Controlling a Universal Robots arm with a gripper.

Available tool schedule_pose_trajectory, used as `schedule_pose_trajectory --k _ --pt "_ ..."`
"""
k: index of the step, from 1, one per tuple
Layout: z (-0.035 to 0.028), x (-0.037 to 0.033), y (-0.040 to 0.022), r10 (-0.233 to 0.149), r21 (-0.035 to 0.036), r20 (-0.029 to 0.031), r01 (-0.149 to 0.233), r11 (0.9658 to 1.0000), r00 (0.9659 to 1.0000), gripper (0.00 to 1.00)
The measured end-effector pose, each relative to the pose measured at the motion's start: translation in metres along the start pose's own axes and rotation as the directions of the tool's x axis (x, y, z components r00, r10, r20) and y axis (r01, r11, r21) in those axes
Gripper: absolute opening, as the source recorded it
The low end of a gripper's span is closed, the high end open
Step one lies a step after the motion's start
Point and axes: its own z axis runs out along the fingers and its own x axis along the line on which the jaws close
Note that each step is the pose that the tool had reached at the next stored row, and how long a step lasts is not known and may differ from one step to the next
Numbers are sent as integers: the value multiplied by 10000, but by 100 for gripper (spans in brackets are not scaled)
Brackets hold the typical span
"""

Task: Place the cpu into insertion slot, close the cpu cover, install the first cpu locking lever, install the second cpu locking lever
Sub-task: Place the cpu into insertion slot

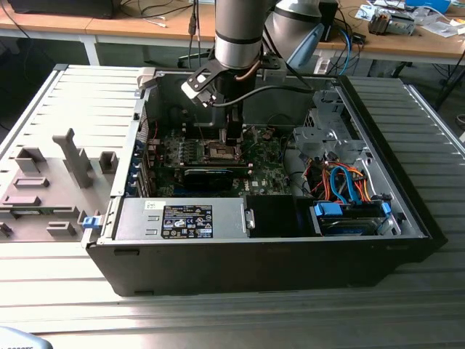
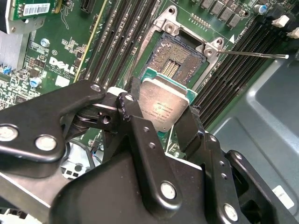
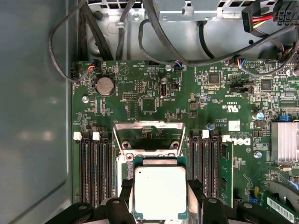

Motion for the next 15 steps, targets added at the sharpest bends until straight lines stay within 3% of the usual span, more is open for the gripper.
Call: schedule_pose_trajectory --k 15 --pt "21 0 -22 1 0 0 -1 10000 10000 55"
